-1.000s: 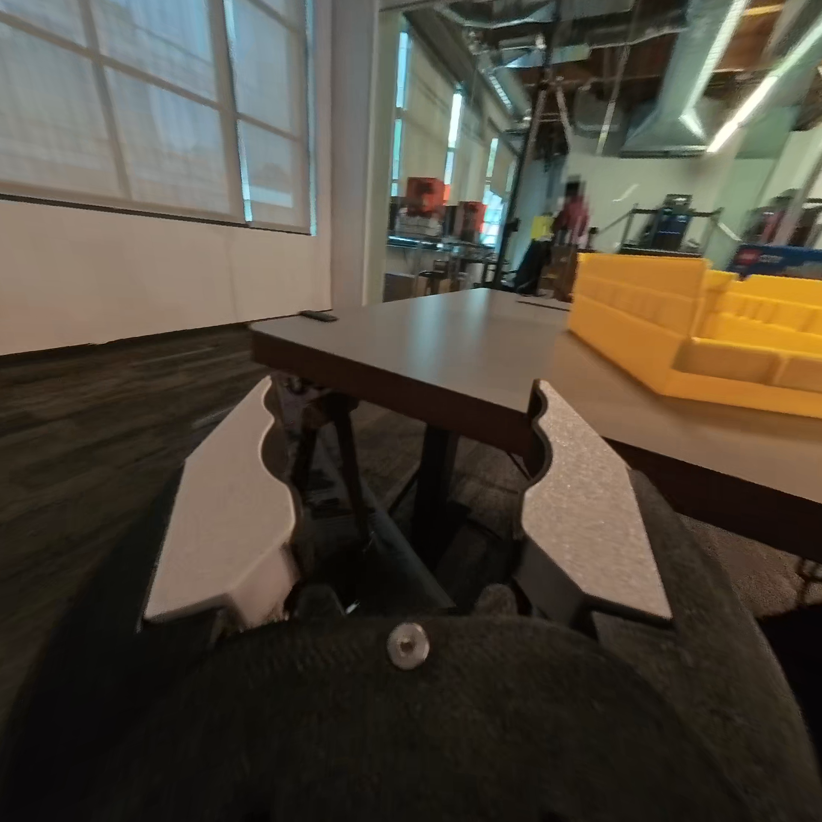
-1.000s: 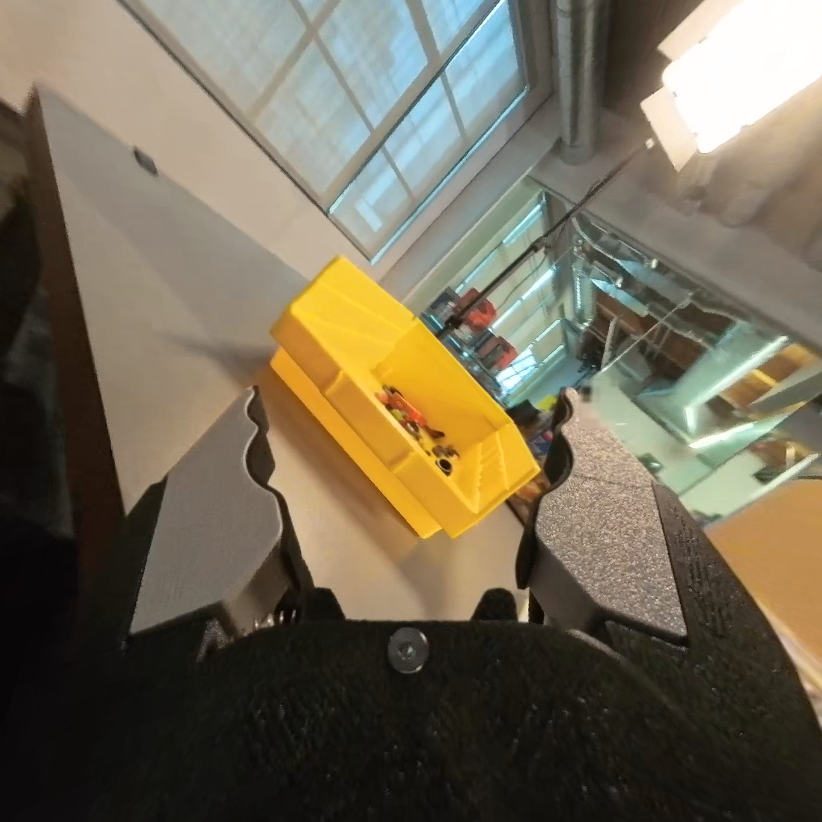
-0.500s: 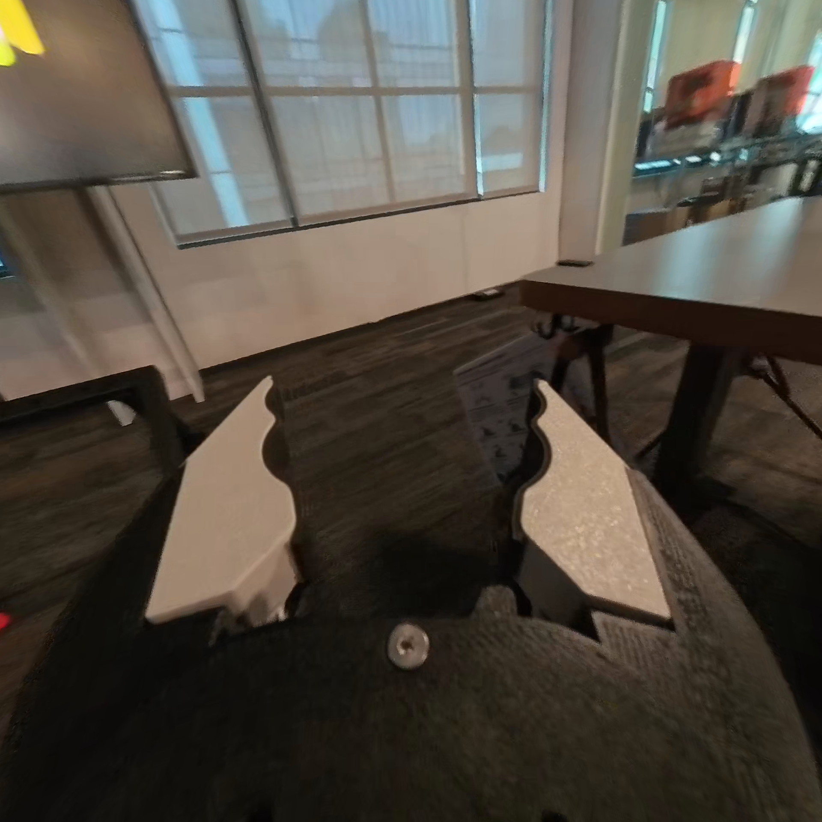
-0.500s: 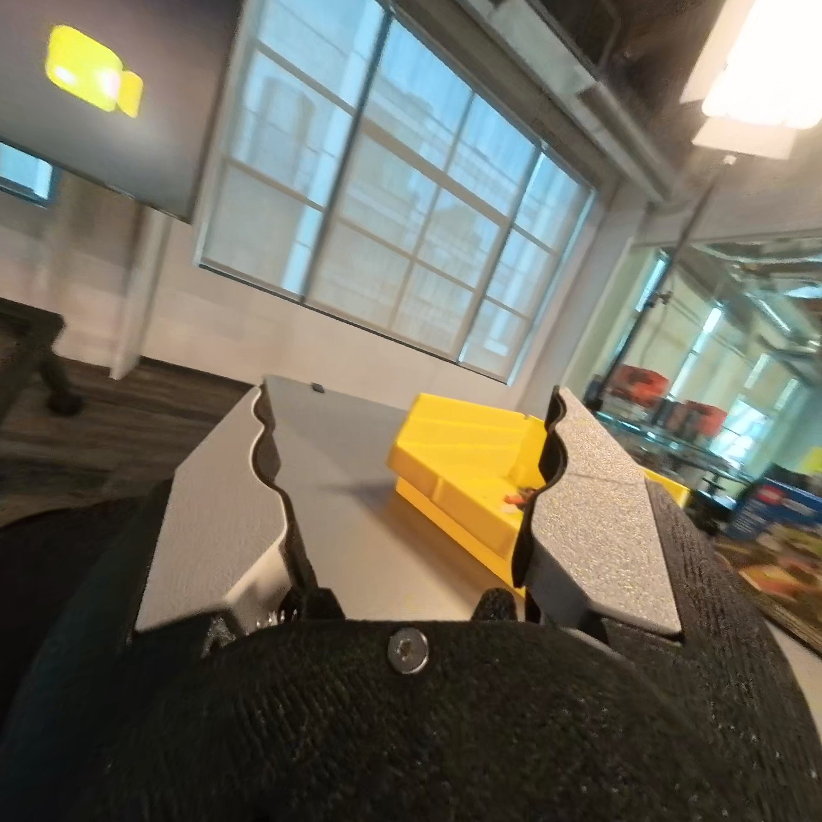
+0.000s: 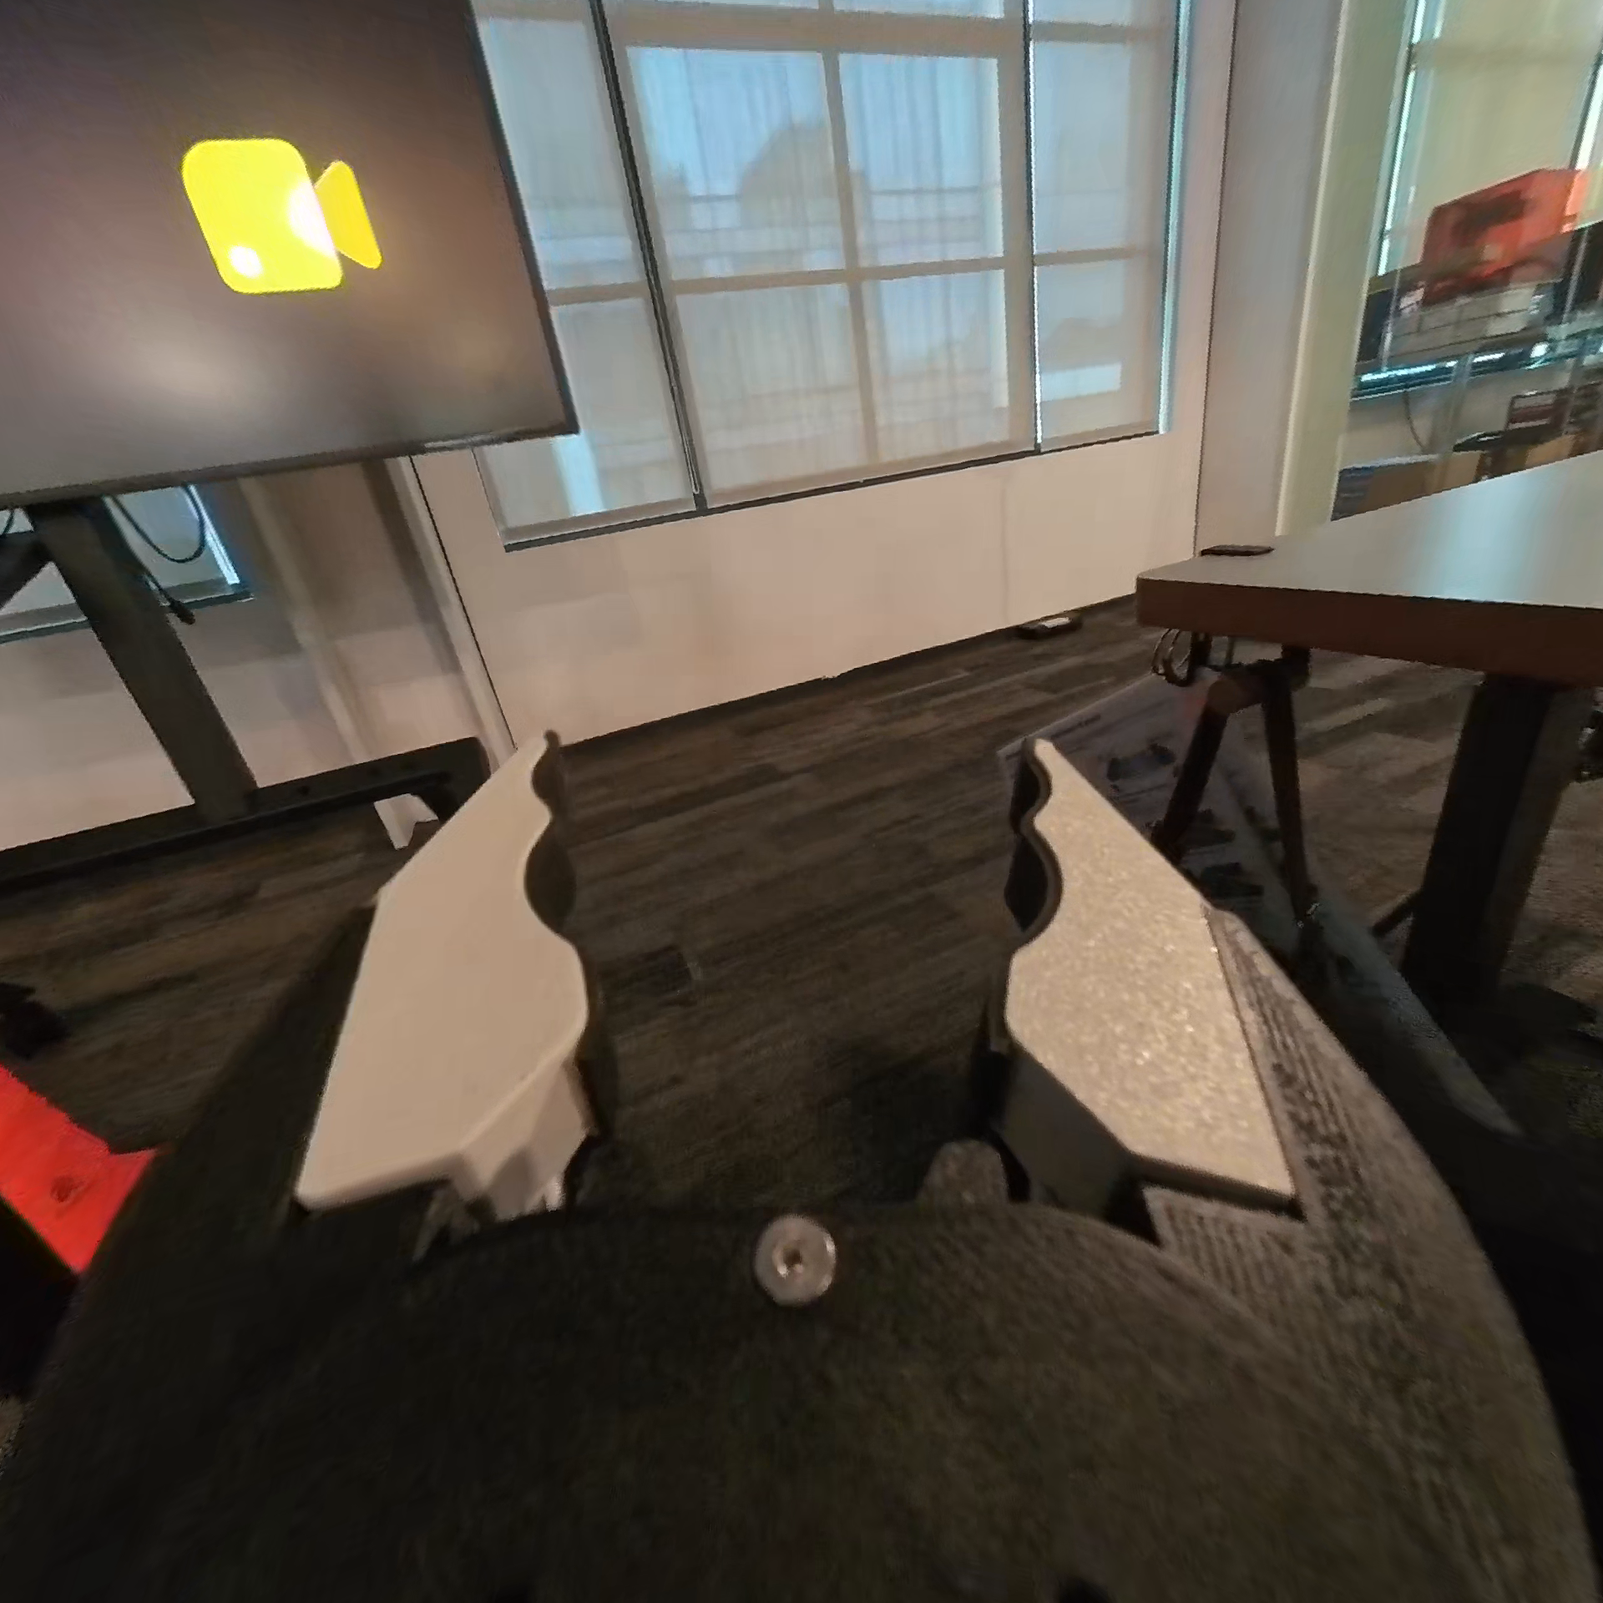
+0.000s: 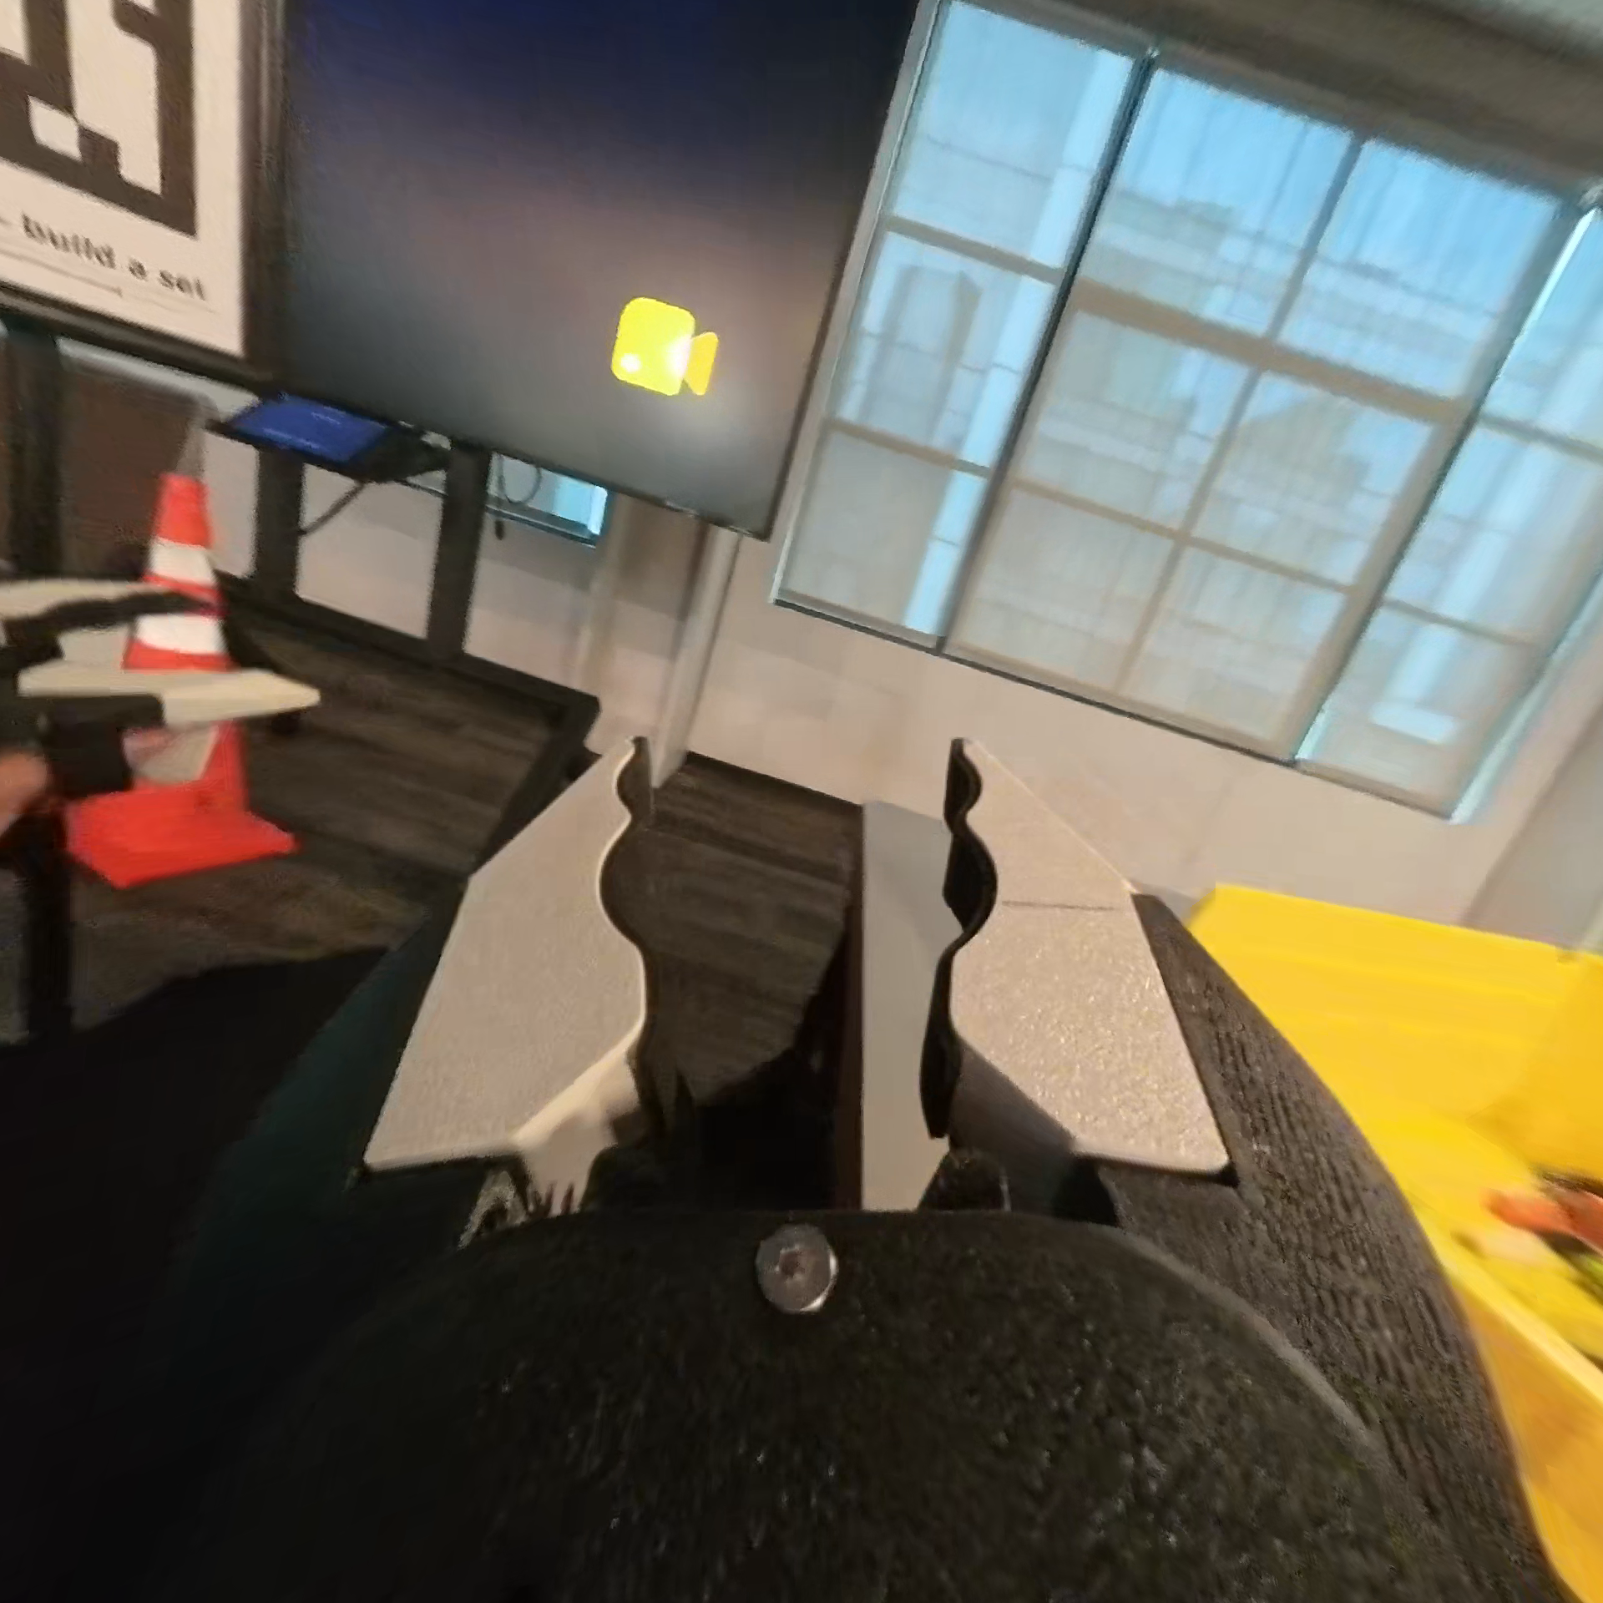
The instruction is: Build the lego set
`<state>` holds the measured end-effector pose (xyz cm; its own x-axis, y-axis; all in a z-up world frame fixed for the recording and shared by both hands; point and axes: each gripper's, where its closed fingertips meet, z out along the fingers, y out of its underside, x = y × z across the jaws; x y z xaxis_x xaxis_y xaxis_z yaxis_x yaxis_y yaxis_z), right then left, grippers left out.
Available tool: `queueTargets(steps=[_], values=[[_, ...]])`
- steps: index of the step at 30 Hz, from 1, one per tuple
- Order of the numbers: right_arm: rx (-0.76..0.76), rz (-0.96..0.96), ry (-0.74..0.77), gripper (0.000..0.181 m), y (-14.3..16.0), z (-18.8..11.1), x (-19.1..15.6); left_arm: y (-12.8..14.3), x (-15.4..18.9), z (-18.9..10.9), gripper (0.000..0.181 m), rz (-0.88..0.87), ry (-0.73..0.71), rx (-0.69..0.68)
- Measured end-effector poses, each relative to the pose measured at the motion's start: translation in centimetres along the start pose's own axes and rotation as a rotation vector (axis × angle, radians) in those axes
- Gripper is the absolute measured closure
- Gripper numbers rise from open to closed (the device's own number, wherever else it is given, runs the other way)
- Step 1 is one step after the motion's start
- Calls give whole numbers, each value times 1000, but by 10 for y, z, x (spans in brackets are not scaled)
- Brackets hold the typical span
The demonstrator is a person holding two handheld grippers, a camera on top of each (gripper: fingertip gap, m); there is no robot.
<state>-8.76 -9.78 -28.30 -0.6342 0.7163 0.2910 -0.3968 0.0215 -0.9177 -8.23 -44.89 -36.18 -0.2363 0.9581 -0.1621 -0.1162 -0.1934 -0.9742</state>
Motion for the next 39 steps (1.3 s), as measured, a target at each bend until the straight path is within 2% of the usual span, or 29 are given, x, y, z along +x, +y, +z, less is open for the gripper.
queueTargets(steps=[3,6,10,12,16,18,20,22,25,28,30,33,35,37,39], values=[[36,117,-55,120,-6,45,8,-7,-4,0,83,-50,-31,-8],[50,207,-134,126,-4,95,9,-13,1,31,87,-182,-34,-5],[65,330,-158,133,7,157,19,-29,24,110,96,-283,69,10],[31,371,-141,142,19,187,30,-42,41,155,101,-356,154,16],[-69,449,-45,150,45,243,67,-54,116,230,121,-491,457,-37],[-115,433,8,154,57,265,86,-61,126,254,124,-488,477,-30],[-181,402,54,157,69,288,104,-67,108,268,126,-426,428,-1],[-224,386,81,159,69,316,121,-64,68,275,126,-337,347,-26],[-246,364,114,156,39,362,141,-53,-8,281,127,-213,234,-149],[-276,331,215,157,-1,409,160,-67,-75,303,126,-110,185,-202],[-271,294,257,157,-28,447,168,-82,-109,337,124,-73,167,-210],[-244,284,255,154,-53,510,171,-100,-139,401,123,-138,183,-175],[-207,324,293,153,-65,535,175,-108,-136,448,121,-161,252,-143],[-180,349,318,153,-72,548,173,-115,-127,497,121,-138,317,-125],[-249,301,316,152,-66,556,170,-126,-118,544,120,-163,361,-113]])
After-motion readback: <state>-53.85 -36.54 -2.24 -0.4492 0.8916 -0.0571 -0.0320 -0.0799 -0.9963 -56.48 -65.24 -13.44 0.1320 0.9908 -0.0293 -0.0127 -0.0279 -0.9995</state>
